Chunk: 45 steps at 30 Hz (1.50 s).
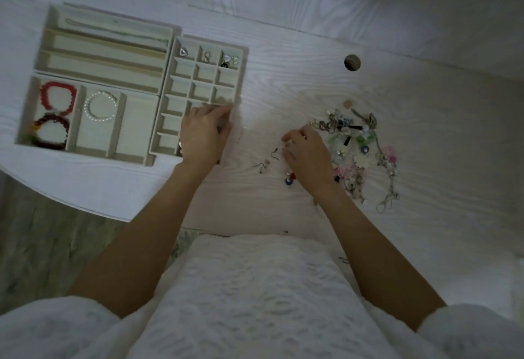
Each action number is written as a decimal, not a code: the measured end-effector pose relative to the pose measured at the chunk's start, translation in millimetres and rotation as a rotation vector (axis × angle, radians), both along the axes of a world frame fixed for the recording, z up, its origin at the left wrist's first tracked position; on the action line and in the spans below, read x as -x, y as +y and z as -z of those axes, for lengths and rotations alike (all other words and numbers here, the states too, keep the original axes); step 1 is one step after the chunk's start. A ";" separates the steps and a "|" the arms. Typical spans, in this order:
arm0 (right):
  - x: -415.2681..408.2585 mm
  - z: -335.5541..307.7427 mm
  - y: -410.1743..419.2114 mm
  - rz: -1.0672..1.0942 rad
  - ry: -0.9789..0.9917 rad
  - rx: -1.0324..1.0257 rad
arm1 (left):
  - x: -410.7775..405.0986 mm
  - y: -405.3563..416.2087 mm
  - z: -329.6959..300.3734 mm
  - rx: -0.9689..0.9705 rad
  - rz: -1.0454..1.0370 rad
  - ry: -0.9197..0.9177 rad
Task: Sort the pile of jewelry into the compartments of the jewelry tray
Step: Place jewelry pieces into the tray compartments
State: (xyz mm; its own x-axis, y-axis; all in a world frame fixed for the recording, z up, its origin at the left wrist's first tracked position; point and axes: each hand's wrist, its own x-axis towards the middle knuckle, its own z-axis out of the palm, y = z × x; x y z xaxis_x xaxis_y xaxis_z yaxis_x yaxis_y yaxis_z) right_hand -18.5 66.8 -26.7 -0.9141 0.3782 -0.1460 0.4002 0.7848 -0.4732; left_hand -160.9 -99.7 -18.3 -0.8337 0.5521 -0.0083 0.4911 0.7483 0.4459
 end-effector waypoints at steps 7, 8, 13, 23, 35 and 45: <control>-2.1 -10.1 10.5 -0.014 -0.048 -0.116 | -3.2 2.0 1.3 0.002 -0.013 0.052; -2.6 -9.7 11.3 -0.029 -0.044 -0.115 | -4.1 3.0 1.1 0.008 -0.022 0.063; 1.1 -9.3 14.9 -0.041 0.005 -0.072 | -33.6 19.6 1.8 -0.130 0.158 0.086; 30.6 -62.7 4.6 -0.005 0.215 -0.022 | -33.5 29.7 -18.3 -0.384 0.063 -0.591; 143.8 -32.1 -15.3 0.092 0.201 0.196 | 78.5 -0.3 -19.6 -0.424 -0.142 -0.408; 158.1 -21.7 -11.2 0.057 0.159 0.087 | 88.4 11.9 -10.2 -0.230 0.009 -0.143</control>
State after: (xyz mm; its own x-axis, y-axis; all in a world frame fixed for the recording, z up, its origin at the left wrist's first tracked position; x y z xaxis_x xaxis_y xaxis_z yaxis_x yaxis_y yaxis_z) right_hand -176.6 55.5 -5.0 -0.9059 0.4220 -0.0359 0.3575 0.7164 -0.5991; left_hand -249.2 -87.8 -8.1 -0.8281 0.5606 0.0012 0.4174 0.6151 0.6689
